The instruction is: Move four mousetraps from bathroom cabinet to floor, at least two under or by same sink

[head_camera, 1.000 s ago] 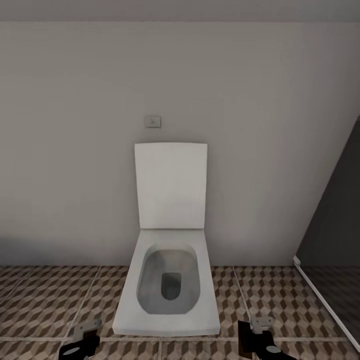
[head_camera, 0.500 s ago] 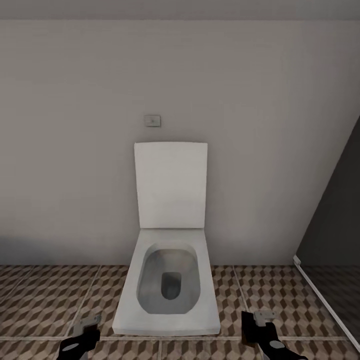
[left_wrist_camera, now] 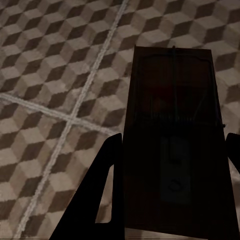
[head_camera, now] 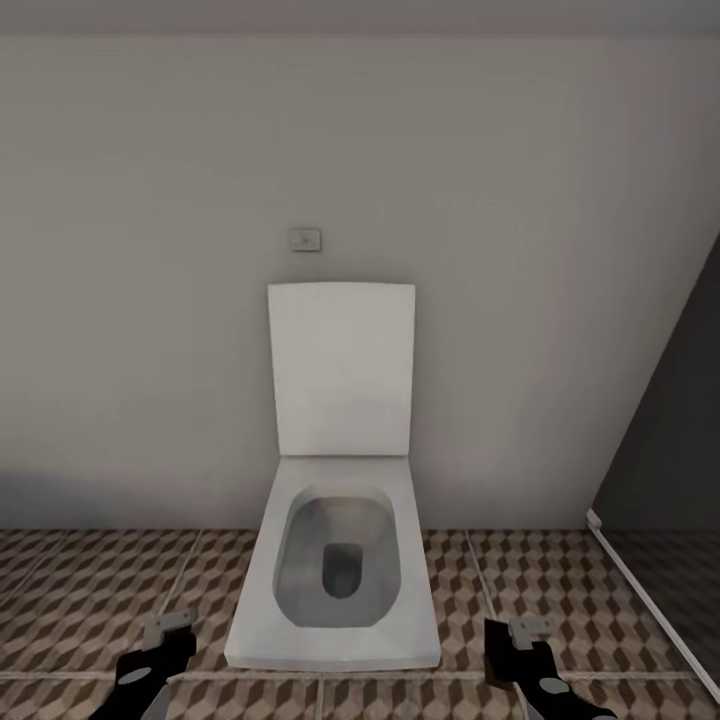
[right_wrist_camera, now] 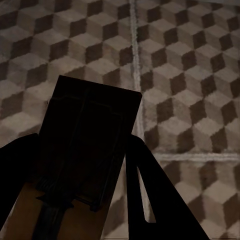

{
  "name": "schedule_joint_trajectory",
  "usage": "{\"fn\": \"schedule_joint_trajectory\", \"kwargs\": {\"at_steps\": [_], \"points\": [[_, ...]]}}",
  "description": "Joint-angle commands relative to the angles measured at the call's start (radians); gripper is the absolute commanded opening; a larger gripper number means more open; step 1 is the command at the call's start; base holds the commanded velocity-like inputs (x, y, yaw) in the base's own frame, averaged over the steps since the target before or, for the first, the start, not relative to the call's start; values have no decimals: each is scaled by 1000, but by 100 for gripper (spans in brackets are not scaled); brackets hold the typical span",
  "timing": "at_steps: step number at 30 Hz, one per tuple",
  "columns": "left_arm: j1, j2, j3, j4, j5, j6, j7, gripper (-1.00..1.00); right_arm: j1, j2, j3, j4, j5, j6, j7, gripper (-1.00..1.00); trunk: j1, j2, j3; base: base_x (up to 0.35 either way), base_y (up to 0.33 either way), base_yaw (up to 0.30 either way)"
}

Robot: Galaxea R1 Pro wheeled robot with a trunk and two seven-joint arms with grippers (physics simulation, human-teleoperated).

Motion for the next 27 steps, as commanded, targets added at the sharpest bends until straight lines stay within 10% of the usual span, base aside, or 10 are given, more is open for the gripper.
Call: {"fn": "schedule_joint_trajectory", "kwargs": {"at_steps": [1, 27], "points": [[0, 1, -9, -2, 5, 5, 11, -100, -1, 0, -6, 2, 11, -3, -6, -100, 0, -1, -5, 0, 0, 0], [0, -11, -8, 1, 6, -66, 26, -100, -1, 0, -3, 2, 14, -6, -8, -100, 4, -3, -40, 85, 58, 0]]}}
